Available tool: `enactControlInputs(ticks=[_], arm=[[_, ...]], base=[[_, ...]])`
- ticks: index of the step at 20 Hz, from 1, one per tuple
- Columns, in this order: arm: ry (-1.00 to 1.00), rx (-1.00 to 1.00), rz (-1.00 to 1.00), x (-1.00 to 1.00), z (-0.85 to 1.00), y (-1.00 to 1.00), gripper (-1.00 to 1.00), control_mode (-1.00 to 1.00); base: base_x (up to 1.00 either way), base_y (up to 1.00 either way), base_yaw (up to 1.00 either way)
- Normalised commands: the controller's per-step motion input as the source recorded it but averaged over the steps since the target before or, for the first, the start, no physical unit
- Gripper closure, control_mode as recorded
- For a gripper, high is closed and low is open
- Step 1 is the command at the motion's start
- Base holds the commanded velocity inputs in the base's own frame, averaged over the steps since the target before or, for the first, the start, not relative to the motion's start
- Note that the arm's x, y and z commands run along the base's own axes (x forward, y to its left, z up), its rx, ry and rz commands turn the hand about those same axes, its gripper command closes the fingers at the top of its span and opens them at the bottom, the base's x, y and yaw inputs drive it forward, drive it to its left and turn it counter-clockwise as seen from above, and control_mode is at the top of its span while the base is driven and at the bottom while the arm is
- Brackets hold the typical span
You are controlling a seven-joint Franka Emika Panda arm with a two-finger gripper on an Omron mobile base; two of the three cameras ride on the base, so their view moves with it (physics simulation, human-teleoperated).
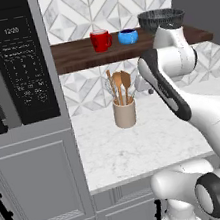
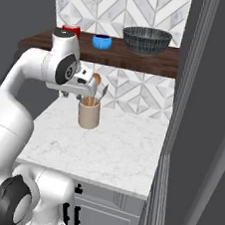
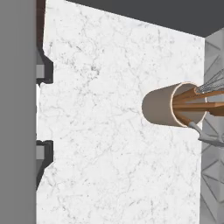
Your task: Gather all objects into one cabinet and sort the glasses and bowls to opposite sides.
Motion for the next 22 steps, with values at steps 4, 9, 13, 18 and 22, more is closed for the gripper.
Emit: enactControlInputs(ticks=[4,9,13,18,22], arm=[[-0.01,0.0,0.0,-0.17,0.0,0.0,-1.0,-1.0],[-0.21,0.0,0.0,-0.85,0.0,0.0,-1.0,-1.0],[-0.29,0.0,0.0,-0.98,0.01,0.0,-1.0,-1.0],[-0.24,0.0,0.0,-0.53,0.23,0.0,-1.0,-1.0],[-0.17,0.0,0.0,-0.23,0.56,0.0,-1.0,-1.0]], base=[[0.0,0.0,0.0],[0.0,0.0,0.0],[0.0,0.0,0.0],[0.0,0.0,0.0],[0.0,0.0,0.0]])
